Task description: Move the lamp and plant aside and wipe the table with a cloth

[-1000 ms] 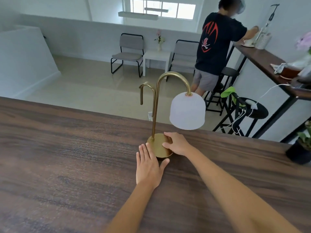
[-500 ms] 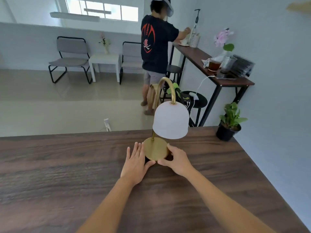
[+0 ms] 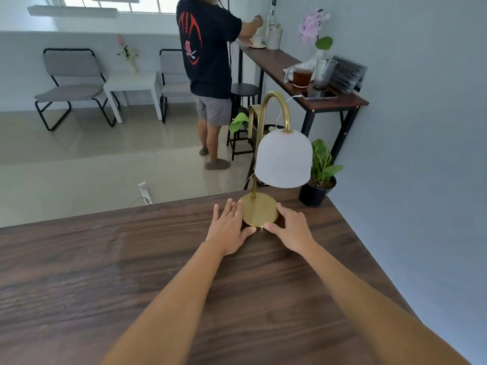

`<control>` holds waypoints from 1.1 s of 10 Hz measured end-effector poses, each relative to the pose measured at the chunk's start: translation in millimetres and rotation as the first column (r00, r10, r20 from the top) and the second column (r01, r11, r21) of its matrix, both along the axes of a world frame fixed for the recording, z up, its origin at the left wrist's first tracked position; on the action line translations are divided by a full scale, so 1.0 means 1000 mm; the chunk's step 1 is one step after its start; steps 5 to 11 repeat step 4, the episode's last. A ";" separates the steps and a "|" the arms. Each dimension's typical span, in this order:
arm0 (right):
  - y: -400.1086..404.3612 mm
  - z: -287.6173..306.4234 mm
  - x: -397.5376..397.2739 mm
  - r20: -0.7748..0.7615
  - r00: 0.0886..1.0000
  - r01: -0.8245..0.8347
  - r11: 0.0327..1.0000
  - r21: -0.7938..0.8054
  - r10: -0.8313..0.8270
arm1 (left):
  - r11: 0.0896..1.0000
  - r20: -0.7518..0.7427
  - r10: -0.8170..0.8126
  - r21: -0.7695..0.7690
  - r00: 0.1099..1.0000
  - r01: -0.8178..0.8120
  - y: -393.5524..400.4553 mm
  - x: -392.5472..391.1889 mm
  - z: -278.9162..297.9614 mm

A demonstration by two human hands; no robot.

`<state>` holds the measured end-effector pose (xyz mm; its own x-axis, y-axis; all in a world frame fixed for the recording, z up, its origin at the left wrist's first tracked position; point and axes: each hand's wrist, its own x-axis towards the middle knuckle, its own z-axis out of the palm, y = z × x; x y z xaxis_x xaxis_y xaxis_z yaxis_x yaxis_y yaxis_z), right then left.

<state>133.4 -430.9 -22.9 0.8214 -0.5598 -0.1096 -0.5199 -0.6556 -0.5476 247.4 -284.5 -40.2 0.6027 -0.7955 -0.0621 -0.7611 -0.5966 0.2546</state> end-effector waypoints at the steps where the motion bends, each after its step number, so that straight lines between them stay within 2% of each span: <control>1: -0.026 -0.001 -0.004 -0.017 1.000 0.008 1.000 -0.008 -0.008 | 1.000 -0.010 0.011 0.005 1.000 -0.011 -0.029 -0.006 0.001; 4: -0.061 0.000 -0.011 -0.046 0.999 -0.020 0.999 -0.033 0.018 | 0.993 -0.068 0.108 0.064 0.992 -0.104 -0.073 -0.018 0.002; 11: -0.061 0.000 -0.011 -0.046 0.999 -0.020 0.999 -0.033 0.018 | 0.993 -0.068 0.108 0.064 0.992 -0.104 -0.073 -0.018 0.002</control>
